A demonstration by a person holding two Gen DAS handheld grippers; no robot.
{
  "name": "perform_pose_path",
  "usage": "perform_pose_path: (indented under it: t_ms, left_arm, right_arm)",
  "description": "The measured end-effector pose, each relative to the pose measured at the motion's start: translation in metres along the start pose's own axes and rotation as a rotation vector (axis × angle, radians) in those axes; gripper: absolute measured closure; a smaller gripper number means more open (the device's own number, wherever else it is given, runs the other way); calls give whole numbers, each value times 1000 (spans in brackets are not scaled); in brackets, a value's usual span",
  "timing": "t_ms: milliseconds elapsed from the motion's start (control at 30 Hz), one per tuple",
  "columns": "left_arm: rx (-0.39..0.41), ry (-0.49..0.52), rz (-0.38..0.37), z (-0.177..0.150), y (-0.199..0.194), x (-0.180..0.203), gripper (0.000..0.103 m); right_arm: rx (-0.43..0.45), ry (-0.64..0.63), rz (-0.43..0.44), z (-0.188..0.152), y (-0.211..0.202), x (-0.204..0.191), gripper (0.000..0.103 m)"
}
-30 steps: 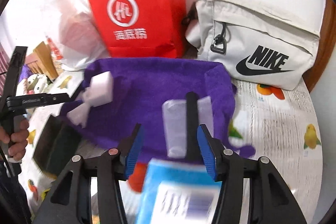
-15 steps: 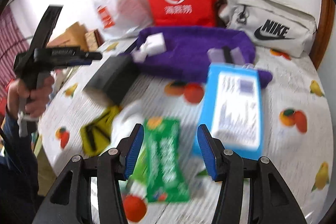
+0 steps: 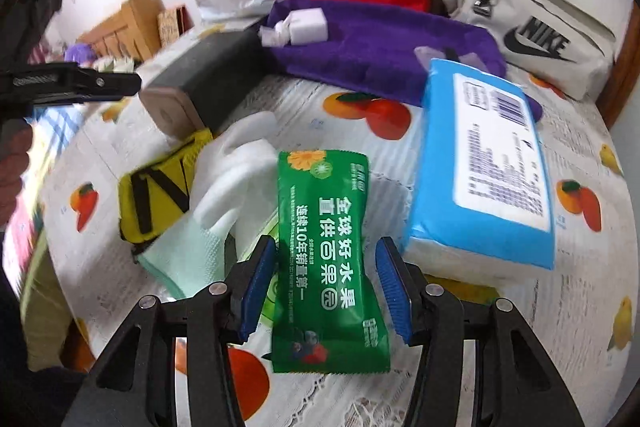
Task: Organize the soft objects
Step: 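Grasp the green snack packet with the right tool while the left tool reaches toward the yellow pouch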
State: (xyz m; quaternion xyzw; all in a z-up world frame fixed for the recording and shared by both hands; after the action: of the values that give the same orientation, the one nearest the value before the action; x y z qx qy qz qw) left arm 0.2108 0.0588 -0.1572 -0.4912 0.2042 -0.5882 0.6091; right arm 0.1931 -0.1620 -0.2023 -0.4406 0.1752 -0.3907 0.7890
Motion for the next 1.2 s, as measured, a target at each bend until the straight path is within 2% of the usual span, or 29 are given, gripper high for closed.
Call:
perform_pose_path:
  t_ms: [100, 367, 533, 633, 733, 833, 967, 1100, 1200]
  left_arm:
    - [-1, 3, 1, -5, -1, -2, 52]
    - [-20, 37, -13, -26, 3, -3, 52]
    - [-45, 57, -18, -43, 13, -5, 50]
    - [-66, 83, -40, -54, 20, 1, 44]
    - [-75, 134, -29, -62, 31, 11, 34]
    - [-83, 188, -8, -66, 40, 21, 33]
    - [-99, 276, 27, -73, 52, 31, 27]
    - [-105, 325, 3, -84, 50, 36, 16]
    - [-103, 381, 12, -92, 50, 39, 14]
  right_arm:
    - [25, -6, -1, 5, -8, -2, 70]
    - [146, 106, 51, 8, -45, 2, 70]
    - [167, 150, 19, -6, -60, 6, 70]
    - [176, 176, -1, -18, -69, 8, 70]
    - [173, 202, -9, -32, -74, 9, 70]
    - [160, 227, -29, -48, -77, 12, 70]
    - [149, 245, -40, -64, -80, 15, 70]
    - [142, 269, -46, -75, -79, 22, 70]
    - [142, 285, -46, -78, -77, 26, 70]
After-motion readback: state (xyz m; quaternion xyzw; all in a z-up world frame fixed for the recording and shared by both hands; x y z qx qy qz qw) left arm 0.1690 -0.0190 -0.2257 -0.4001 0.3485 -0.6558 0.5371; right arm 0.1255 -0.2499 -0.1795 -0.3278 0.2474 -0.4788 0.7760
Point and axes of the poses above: each gripper's, at about its wrist camera, not at the fingertips, and y roughly the way its jaws point, x to its right, z to its top, the point moved 7 cm from there along y, roughly the way its jaws point, and after that the axes turned 12 degrees about -y, right-handed, at the moved point
